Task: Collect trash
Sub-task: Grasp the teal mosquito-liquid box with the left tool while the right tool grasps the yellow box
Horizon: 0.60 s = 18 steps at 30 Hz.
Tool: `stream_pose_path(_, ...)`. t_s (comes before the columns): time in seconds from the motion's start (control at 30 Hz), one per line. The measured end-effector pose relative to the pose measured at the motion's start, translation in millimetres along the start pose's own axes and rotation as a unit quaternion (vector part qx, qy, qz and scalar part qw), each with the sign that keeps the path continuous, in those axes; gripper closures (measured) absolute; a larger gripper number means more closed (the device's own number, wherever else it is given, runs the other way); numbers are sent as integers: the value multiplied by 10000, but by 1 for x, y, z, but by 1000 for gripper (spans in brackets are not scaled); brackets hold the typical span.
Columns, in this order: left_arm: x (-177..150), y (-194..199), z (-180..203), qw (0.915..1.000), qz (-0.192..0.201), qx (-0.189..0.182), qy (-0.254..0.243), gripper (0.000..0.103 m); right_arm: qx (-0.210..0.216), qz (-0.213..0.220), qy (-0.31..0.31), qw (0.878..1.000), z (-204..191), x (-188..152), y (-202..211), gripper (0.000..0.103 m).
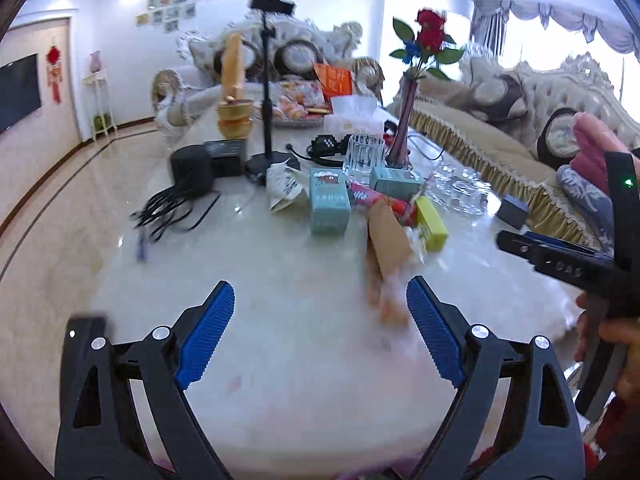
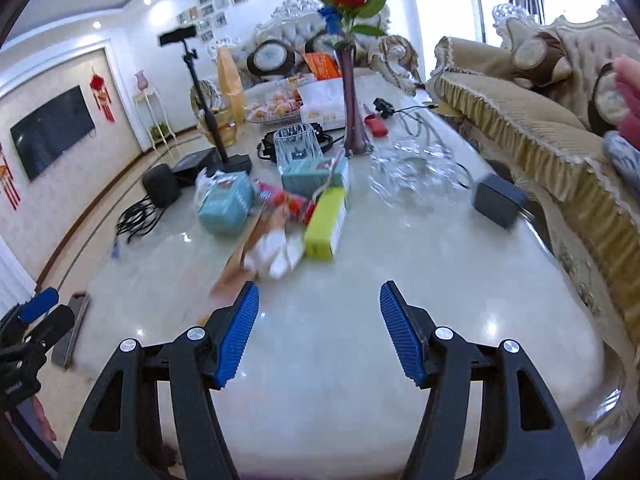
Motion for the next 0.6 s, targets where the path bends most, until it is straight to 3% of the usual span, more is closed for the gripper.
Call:
stream_pose_path(0.23, 27, -86, -4, 9990, -407, 25, 190, 17, -273, -473, 212, 9983, -1, 22, -82, 44)
stream_pose_path(0.43, 35, -134, -16, 9961, -677, 37, 560, 17, -565, -675, 400, 9953, 4, 31, -114, 44)
stream_pose_path(0.6, 35, -162, -3, 9964, -773, 232, 262, 17, -803, -936, 431, 9914, 16, 26, -129, 44)
Point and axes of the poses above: each gripper's, at about its wrist camera, not at the fingertips, and y roughly against the way its jaws point, z to its right, x to its top, the point moved 9 cm from there along -y, roughly the way its jaws point, and after that the axes turned 14 degrees about y, right-handed, at the moved point
